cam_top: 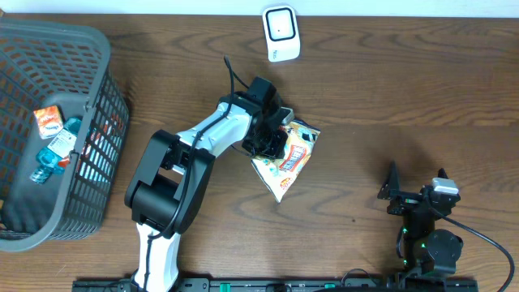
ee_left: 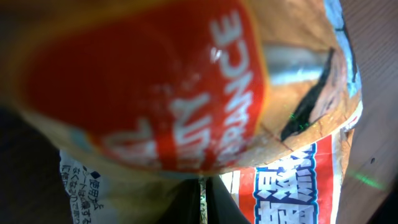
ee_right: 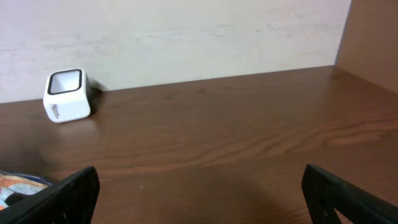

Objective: Scan the item barcode
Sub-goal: 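Carry the snack bag toward the scanner and release it on the table, then return the left gripper into the basket and grasp the orange candy bar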

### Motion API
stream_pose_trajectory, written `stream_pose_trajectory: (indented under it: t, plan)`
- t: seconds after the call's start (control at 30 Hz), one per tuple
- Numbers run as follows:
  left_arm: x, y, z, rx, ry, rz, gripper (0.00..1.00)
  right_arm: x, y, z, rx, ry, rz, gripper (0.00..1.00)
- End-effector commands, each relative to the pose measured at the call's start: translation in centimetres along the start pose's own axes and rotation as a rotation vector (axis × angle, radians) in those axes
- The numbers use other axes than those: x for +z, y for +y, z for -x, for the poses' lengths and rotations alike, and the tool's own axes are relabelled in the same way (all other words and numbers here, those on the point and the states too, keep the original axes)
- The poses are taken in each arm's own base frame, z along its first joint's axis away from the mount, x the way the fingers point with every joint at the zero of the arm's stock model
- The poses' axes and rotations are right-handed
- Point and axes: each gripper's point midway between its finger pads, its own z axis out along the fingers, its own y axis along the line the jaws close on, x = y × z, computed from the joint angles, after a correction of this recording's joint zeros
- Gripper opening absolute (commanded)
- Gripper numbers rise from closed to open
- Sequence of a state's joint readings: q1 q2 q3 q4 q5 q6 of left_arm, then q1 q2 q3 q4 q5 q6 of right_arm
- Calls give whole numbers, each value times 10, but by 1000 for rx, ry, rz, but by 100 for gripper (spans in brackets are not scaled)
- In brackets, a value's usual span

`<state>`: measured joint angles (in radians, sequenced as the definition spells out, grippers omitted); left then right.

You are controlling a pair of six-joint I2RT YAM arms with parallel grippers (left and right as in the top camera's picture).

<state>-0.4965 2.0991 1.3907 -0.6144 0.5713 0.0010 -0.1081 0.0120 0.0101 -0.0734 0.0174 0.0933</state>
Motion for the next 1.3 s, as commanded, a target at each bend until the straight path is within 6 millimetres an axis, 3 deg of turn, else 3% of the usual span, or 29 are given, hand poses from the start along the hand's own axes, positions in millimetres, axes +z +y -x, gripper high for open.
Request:
stream_pose_trajectory:
  t: [0.0, 0.17, 0.33, 0.43, 0.5, 0.57, 0.67, 0.8, 0.93, 1.07, 1.27]
  plan:
    - [-11, 10, -2, -12, 20, 115, 10, 0, -1, -1, -16, 0, -4, 99]
    - [-110, -22, 37, 74, -189, 242, 54, 0, -1, -1, -16, 0, -4, 99]
    - [-244, -64, 59, 208, -553, 399, 93, 0, -1, -1, -16, 0, -4, 99]
    - [-321, -74, 52, 273, -758, 570, 98, 0, -1, -1, -16, 0, -4, 99]
    - [-371, -70, 41, 233, -884, 702, 98, 0, -1, -1, -16, 0, -4, 99]
    - [-420, -58, 23, 140, -995, 840, 99, 0, -1, -1, -16, 0, -4, 99]
    - [-474, -28, -14, -83, -1115, 966, 98, 0, -1, -1, -16, 0, -4, 99]
    - [-517, 19, -66, -388, -1212, 1026, 98, 0, -1, -1, -16, 0, -4, 99]
    - [-548, 67, -116, -680, -1282, 1080, 98, 0, -1, -1, -16, 0, -4, 99]
    - [-548, 103, -144, -873, -1280, 1010, 98, 0, -1, -1, -16, 0, -4, 99]
    - [-523, 160, -169, -1154, -1205, 835, 98, 0, -1, -1, -16, 0, -4, 99]
